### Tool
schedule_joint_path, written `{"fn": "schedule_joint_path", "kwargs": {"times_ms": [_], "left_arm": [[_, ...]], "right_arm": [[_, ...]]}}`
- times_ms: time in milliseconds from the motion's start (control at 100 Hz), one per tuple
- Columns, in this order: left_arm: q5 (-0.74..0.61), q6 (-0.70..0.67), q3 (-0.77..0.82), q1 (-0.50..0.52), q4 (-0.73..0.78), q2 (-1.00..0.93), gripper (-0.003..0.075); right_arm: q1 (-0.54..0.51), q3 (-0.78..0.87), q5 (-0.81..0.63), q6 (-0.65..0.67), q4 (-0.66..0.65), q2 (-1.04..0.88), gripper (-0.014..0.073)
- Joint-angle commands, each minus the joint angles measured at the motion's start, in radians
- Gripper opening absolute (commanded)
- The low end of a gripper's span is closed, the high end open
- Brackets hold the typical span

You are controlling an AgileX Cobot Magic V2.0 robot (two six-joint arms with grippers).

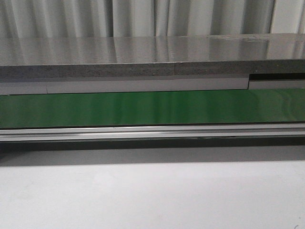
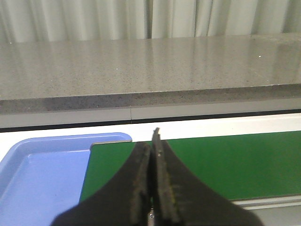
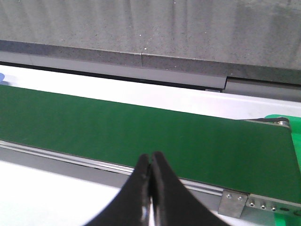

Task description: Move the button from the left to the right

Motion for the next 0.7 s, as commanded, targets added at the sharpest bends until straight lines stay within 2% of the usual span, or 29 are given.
{"fn": "schedule_joint_path", "kwargs": {"times_ms": [0, 690], "left_arm": [[-0.082, -0.003, -0.028, -0.011, -0.001, 0.005, -0.002], [-0.082, -0.003, -0.028, -0.011, -0.001, 0.005, -0.002]], "right_arm": [[-0.001, -0.026, -0.057, 0.001, 0.006, 0.003, -0.0067], [-0.001, -0.02, -0.068, 0.001, 0.006, 0.003, -0.0067]]}}
